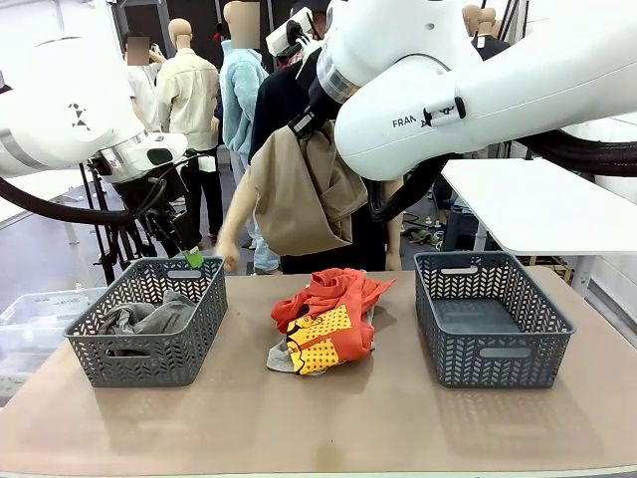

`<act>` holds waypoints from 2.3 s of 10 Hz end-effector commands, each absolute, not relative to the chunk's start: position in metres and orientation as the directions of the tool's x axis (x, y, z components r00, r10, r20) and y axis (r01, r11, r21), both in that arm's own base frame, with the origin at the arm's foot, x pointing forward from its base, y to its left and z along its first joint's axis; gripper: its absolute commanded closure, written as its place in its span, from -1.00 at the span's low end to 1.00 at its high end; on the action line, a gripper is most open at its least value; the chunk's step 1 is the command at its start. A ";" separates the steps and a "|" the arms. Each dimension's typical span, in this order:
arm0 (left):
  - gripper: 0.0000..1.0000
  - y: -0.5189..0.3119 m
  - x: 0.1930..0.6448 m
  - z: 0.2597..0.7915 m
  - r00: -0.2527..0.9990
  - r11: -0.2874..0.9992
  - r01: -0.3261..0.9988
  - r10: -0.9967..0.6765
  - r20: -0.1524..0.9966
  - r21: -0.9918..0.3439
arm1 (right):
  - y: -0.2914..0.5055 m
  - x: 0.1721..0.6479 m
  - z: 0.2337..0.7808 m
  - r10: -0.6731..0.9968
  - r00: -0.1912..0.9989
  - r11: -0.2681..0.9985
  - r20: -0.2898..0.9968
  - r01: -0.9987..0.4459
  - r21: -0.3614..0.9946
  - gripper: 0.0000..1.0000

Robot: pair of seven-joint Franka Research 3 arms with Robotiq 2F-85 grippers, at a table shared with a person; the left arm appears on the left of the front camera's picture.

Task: Sort the tops and bottoms.
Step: Sort the clothes according to human instructions.

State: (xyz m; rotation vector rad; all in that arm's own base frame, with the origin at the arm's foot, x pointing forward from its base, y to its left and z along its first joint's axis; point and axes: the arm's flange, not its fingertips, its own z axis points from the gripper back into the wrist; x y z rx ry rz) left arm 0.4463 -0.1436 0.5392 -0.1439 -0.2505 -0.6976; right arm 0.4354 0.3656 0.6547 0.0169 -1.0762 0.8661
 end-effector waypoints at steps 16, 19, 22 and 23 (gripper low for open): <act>-0.59 -0.144 0.446 0.539 0.738 0.758 0.650 -0.616 0.275 -0.047 | 0.366 0.435 0.661 0.607 0.184 0.682 0.773 -0.621 -0.387 1.00; -0.59 -0.105 0.426 0.567 0.750 0.784 0.621 -0.594 0.292 -0.002 | 0.366 0.435 0.661 0.607 0.184 0.682 0.773 -0.621 -0.387 1.00; -0.59 -0.052 0.405 0.595 0.750 0.778 0.627 -0.613 0.251 0.027 | 0.366 0.435 0.661 0.607 0.184 0.682 0.773 -0.621 -0.387 1.00; -0.59 -0.036 0.394 0.605 0.751 0.788 0.614 -0.599 0.278 0.040 | 0.366 0.435 0.661 0.607 0.184 0.682 0.773 -0.621 -0.387 1.00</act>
